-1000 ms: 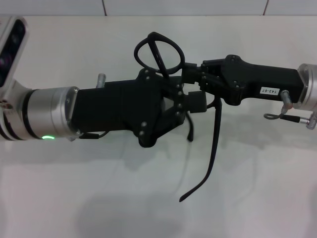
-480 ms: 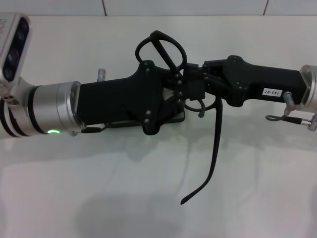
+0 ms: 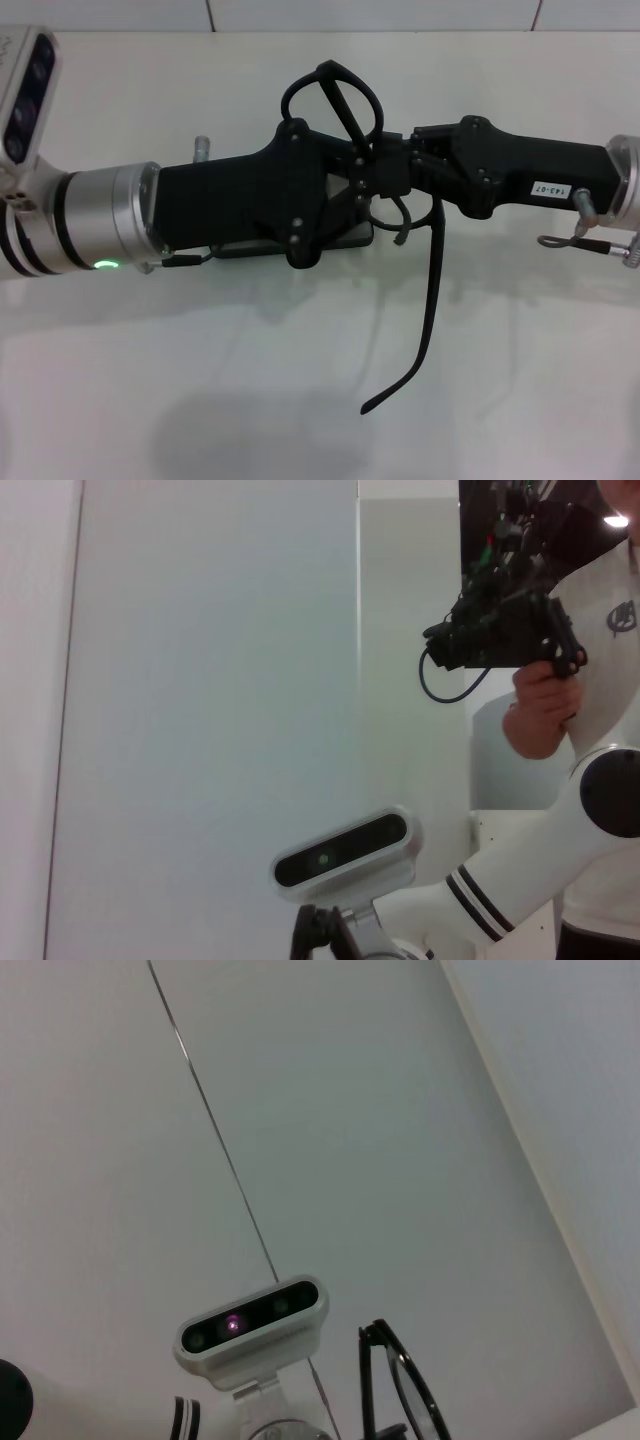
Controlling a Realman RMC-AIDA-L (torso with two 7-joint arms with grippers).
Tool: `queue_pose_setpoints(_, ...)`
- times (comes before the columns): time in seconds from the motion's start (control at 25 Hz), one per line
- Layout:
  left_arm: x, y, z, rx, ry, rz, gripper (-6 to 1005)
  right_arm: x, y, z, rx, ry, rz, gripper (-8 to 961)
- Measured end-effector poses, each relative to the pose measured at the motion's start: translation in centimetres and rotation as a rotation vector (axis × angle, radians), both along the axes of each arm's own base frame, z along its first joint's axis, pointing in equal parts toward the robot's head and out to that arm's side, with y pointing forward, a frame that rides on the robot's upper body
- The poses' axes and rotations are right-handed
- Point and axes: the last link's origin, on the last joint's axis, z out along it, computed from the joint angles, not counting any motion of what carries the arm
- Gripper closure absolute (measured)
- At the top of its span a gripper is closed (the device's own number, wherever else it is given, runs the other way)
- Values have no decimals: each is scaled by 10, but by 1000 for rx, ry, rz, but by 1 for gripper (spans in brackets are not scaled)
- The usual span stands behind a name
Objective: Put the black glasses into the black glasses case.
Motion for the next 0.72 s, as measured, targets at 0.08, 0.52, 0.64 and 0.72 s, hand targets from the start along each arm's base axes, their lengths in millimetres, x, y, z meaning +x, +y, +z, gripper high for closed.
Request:
queue_pose_setpoints(0.08,-1,-2,1,-3,-5,-4,1000,1,0,1,7,2,-9,880)
queue_pose_setpoints(0.52,-9,-14,14,-45,-32,-28,1000,9,12,6,94,18,-96,879)
queue_pose_setpoints(0.64,-12,-16,23,-73,-34,-30,1000,11,18,8,126,16,-120,879)
queue_pose_setpoints(0.72,-16,-17,28,-87,-23,-26,1000,11,24,10,163,0,-125,879)
